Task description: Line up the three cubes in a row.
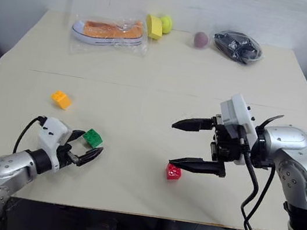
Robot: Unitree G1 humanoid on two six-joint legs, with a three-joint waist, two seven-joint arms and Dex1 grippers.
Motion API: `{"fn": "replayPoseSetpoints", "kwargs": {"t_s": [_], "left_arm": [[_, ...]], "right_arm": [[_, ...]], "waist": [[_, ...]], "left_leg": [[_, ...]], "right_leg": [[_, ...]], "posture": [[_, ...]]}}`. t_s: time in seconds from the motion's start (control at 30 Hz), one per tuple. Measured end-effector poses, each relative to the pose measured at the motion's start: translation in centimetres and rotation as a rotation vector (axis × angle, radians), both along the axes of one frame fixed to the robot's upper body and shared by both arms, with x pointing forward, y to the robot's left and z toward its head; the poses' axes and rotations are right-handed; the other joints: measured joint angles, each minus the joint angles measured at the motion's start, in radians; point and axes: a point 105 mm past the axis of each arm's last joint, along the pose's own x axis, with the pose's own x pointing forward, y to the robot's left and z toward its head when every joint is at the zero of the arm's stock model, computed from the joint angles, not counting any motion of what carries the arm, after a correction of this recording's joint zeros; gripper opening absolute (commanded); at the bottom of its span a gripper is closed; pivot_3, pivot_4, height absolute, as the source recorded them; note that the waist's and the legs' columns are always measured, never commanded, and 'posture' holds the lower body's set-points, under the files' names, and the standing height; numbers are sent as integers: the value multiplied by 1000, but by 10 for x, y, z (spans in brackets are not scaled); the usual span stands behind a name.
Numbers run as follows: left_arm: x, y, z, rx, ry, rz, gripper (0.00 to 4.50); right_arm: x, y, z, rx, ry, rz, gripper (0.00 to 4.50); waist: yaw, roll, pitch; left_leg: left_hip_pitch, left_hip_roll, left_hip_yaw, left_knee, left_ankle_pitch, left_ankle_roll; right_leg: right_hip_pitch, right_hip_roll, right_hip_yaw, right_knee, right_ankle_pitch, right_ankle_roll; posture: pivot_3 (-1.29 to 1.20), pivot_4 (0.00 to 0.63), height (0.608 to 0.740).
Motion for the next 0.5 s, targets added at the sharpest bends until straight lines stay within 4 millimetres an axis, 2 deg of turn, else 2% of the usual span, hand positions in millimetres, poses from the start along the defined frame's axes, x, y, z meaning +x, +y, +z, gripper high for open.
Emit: {"fn": "replayPoseSetpoints", "kwargs": {"t_s": [0.23, 0.33, 0.5], "left_arm": [[8, 3, -3, 3, -6, 2, 4500], [9, 0, -5, -21, -2, -13, 3905], [8, -5, -5, -40, -8, -38, 2353]], "right_arm": [[-2, -1, 2, 5, -25, -19, 4483], [-2, -1, 2, 6, -27, -22, 4500], [-1, -2, 1, 2, -29, -25, 4500]], "waist": [[-1, 0, 0], [-1, 0, 0], [-1, 0, 0]], "left_leg": [[0, 0, 0, 0, 0, 0], [0, 0, 0, 0, 0, 0], [0, 0, 0, 0, 0, 0]], "right_leg": [[0, 0, 0, 0, 0, 0], [0, 0, 0, 0, 0, 0], [0, 0, 0, 0, 0, 0]], "posture": [[0, 150, 740], [0, 150, 740], [0, 150, 740]]}}
